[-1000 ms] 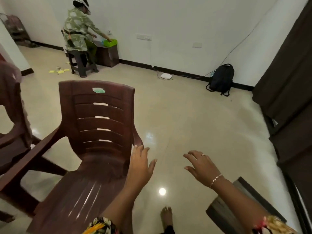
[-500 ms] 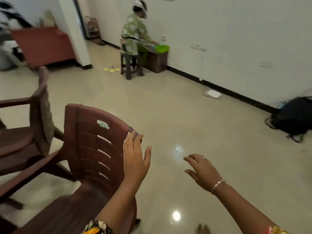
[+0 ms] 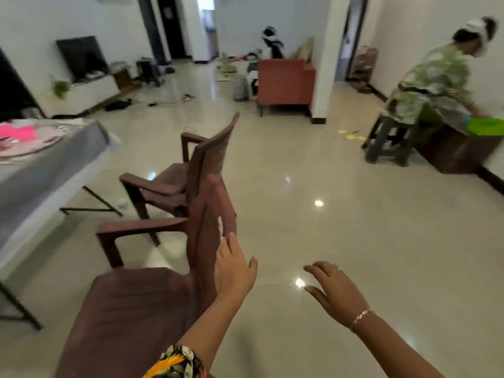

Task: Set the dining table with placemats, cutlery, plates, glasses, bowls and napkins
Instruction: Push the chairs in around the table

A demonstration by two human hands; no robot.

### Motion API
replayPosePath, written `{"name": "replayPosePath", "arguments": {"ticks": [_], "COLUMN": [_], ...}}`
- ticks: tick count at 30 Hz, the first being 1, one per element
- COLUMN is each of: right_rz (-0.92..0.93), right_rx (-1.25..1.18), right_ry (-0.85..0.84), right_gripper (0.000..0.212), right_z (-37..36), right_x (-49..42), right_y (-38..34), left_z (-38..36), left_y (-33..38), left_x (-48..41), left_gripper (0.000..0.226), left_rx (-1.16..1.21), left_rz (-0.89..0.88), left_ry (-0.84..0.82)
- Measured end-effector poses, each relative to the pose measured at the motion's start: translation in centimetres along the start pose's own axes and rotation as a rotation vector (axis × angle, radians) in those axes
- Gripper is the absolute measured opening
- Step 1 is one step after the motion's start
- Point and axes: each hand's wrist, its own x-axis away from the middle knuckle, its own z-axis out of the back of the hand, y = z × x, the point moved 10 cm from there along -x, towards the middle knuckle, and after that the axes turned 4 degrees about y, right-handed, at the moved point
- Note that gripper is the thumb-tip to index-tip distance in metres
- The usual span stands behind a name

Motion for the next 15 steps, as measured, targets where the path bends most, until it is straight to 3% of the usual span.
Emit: {"name": "replayPosePath", "arguments": {"ticks": [7, 15], "right_rz": [0.331, 0.799], "right_rx": [-0.172, -0.184], "right_ry": [-0.173, -0.075], "right_gripper": [0.038, 0.069], "right_z": [-5.5, -8.3], "right_x": [-10.5, -18.6], "right_y": [-2.5, -7.3], "left_z": [-0.5, -1.2], "left_y": [0.0, -0.2], "left_x": [0.1, -0.3], "left_gripper": [0.074, 0.082], "left_rx": [-0.212, -0.343], "left_rz": [0.048, 0.042], "left_ry": [0.108, 0.186]}}
